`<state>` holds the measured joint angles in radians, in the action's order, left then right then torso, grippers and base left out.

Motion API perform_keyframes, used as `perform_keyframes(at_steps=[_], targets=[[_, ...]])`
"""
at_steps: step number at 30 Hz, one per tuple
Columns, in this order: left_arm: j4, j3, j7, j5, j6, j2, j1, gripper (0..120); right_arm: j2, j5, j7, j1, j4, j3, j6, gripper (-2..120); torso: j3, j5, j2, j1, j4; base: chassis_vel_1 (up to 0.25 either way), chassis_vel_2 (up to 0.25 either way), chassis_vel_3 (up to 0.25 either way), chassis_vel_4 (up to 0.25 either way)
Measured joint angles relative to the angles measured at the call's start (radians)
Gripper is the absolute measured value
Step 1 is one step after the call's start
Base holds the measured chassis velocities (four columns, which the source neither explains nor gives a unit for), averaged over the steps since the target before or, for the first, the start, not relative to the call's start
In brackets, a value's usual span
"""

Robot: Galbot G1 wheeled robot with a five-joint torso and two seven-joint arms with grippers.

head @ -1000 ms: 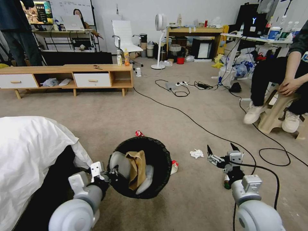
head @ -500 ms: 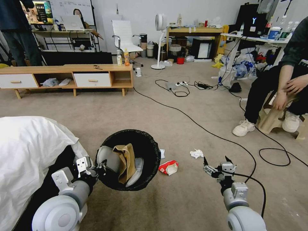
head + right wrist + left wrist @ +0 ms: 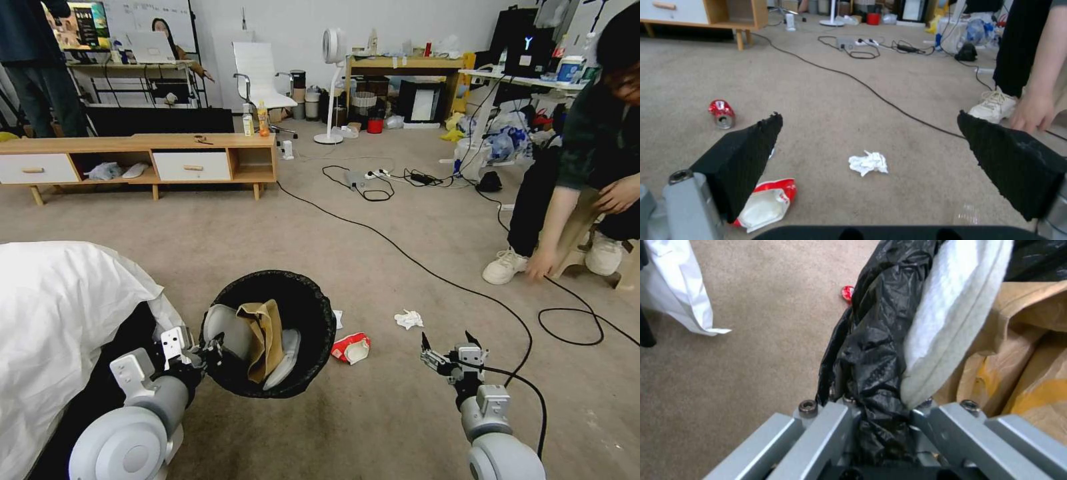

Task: Pick up the trash bin and place the garbage on the floor into it.

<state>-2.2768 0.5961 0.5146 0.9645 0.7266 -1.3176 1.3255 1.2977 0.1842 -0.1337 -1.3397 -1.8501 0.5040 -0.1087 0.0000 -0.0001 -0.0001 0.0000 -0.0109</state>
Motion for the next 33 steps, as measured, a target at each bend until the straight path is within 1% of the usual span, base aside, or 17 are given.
perform_keyframes(at_steps=[6,8,9,12,14,19,22,24,33], targets=[[0.000,0.002,0.000,-0.001,-0.001,0.000,0.004,5,0.002,-0.004,0.002,0.003,0.004,-0.002,0.015,100,0.000,-0.0001,0.000,0.000,0.0002,-0.058,-0.066,0.046,0.049],[0.000,-0.001,-0.001,-0.002,-0.001,0.000,0.004,5,0.002,-0.011,0.003,0.004,0.007,-0.001,0.024,100,0.000,0.0003,0.000,0.000,0.0000,-0.128,-0.131,0.138,0.146],[0.000,-0.003,-0.001,-0.002,-0.001,-0.001,0.005,5,0.002,-0.015,0.004,0.004,0.009,0.000,0.030,100,0.000,0.0002,0.000,0.000,-0.0005,-0.125,-0.146,0.138,0.095],[-0.002,-0.006,-0.002,-0.002,-0.001,-0.002,0.005,5,0.001,-0.017,0.005,0.001,0.008,0.002,0.034,100,0.000,0.0004,0.000,0.000,-0.0006,-0.097,-0.107,0.101,0.081],[-0.003,-0.007,-0.002,-0.002,-0.001,-0.002,0.006,5,0.001,-0.017,0.005,0.001,0.007,0.003,0.035,100,0.000,0.0003,0.000,0.000,-0.0002,-0.057,-0.056,0.027,0.055],[-0.008,-0.007,-0.001,-0.004,-0.001,-0.002,0.011,5,0.000,-0.018,0.007,-0.002,0.002,0.002,0.036,100,0.000,0.0000,0.000,0.000,0.0005,0.000,0.000,0.000,0.000],[-0.009,-0.007,-0.001,-0.004,-0.002,-0.002,0.012,5,0.000,-0.018,0.008,-0.001,0.001,0.002,0.037,100,0.000,-0.0001,0.000,0.000,0.0004,0.000,0.000,0.000,0.000],[-0.012,-0.007,-0.001,-0.003,-0.002,-0.002,0.015,5,0.000,-0.018,0.009,0.000,0.001,0.002,0.041,100,0.000,0.0001,0.000,0.000,-0.0001,0.000,0.000,0.000,0.000],[-0.014,-0.011,0.000,-0.005,-0.002,-0.004,0.017,5,0.001,-0.020,0.010,-0.002,-0.001,0.003,0.048,100,0.000,0.0001,0.000,0.000,0.0000,0.000,0.000,0.000,0.000]])
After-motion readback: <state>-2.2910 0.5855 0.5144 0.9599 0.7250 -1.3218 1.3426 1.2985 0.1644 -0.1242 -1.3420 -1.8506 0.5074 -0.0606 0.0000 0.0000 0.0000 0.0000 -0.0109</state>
